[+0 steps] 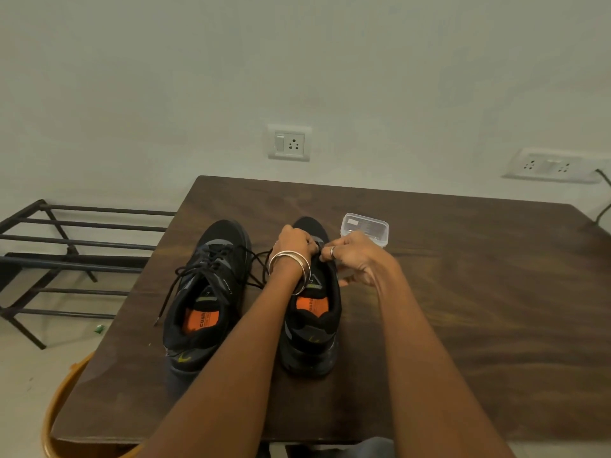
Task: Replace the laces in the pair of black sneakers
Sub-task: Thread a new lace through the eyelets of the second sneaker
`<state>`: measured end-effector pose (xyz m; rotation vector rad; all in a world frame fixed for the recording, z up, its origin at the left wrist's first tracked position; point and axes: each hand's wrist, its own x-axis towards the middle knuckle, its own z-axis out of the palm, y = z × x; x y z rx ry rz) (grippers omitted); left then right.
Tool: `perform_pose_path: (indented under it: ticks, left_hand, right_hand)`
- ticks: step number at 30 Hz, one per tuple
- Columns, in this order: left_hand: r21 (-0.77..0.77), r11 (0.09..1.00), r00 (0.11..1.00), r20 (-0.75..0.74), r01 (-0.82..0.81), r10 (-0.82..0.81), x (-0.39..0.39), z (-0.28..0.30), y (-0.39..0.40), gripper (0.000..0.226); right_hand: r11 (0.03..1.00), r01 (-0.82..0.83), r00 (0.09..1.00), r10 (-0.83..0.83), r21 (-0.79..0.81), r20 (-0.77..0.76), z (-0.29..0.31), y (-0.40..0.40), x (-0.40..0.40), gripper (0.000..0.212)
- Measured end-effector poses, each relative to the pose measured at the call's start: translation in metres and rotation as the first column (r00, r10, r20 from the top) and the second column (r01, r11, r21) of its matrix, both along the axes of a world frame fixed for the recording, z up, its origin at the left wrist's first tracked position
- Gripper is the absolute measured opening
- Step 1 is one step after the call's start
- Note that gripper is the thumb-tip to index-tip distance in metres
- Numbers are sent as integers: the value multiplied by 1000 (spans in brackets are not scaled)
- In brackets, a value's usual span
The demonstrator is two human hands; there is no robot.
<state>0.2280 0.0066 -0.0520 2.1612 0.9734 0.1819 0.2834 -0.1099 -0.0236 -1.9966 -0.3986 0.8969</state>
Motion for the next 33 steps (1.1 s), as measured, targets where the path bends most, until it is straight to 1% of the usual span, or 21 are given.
perform_pose_path:
  ticks: [2, 5, 7, 9, 13, 14, 16, 17, 19, 21, 22, 24, 26, 29, 33]
  left_hand:
    - [-23, 999, 999, -4, -34, 34, 0, -1, 0, 33]
    - [-140, 977, 986, 34, -160, 166, 2, -5, -4, 40]
    - [-170, 965, 975, 60, -199, 212, 2, -6, -5, 36]
    - [-174, 966, 977, 61, -192, 205, 3, -11, -4, 30]
    - [-122, 974, 981, 26, -190, 194, 4, -19, -2, 28]
    - [-100, 980, 985, 20, -169, 172, 4, -18, -3, 24]
    - [-3, 995, 994, -36, -98, 98, 4, -15, -5, 9]
    - [49, 997, 995, -69, -66, 69, 5, -14, -5, 8]
    - [93, 994, 993, -103, -55, 65, 7, -16, -4, 19]
    - [89, 993, 992, -98, -75, 83, 8, -16, -6, 22]
    - [78, 990, 989, -76, -119, 125, 8, -17, -8, 23]
    - [84, 981, 981, -68, -176, 182, 6, -16, -13, 22]
    - [132, 979, 980, -104, -153, 167, 6, -11, -19, 20]
    - [136, 979, 978, -127, -149, 166, 4, -6, -23, 24]
    - [136, 976, 977, -101, -172, 186, 1, -3, -25, 27]
  right_hand:
    - [1000, -9, 1000, 10, 15, -22, 0, -1, -1, 13]
    - [999, -19, 999, 21, 38, -46, 1, -3, -1, 12]
    - [998, -24, 998, 27, 53, -58, 2, -5, -2, 12]
    - [998, -28, 998, 32, 60, -60, 1, -6, -1, 16]
    - [997, -16, 995, 23, 77, -97, -2, -9, 1, 30]
    - [996, -8, 993, 18, 86, -114, -2, -10, 2, 33]
    - [995, 5, 991, 9, 104, -135, -2, -12, 2, 38]
    - [994, 7, 991, 8, 108, -135, -3, -13, 2, 40]
    - [994, -6, 992, 20, 107, -128, -3, -13, 3, 45]
    - [993, -31, 991, 45, 111, -129, -5, -14, 5, 51]
    - [992, -37, 989, 53, 120, -138, -6, -15, 6, 53]
    - [989, -33, 985, 57, 144, -164, -7, -17, 7, 54]
    - [987, -38, 979, 68, 155, -192, -8, -19, 8, 53]
    - [983, -41, 971, 81, 176, -225, -10, -20, 10, 51]
    - [981, -17, 967, 65, 192, -246, -10, -20, 9, 47]
